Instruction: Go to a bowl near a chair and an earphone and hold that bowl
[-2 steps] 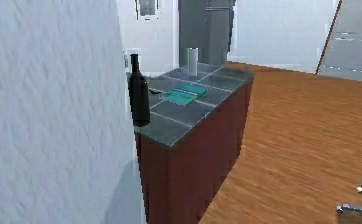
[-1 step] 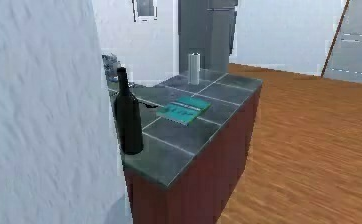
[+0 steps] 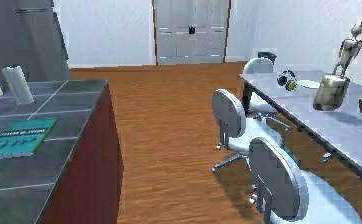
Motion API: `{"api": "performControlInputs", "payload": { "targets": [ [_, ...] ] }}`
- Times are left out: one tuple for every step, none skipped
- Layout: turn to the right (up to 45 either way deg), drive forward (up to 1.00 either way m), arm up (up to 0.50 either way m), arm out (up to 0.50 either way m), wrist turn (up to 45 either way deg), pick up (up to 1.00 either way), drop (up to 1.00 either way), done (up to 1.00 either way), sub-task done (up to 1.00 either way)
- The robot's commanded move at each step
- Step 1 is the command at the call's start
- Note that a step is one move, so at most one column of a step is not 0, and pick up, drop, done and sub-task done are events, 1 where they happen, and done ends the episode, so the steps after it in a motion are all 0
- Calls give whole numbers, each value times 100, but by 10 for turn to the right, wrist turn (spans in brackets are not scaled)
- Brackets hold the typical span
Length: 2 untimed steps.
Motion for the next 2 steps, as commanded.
{"api": "performControlInputs", "payload": {
  "targets": [
    [0,100,0,0,0,0,0,0,0],
    [30,0,0,0,0,0,0,0,0]
  ]
}}
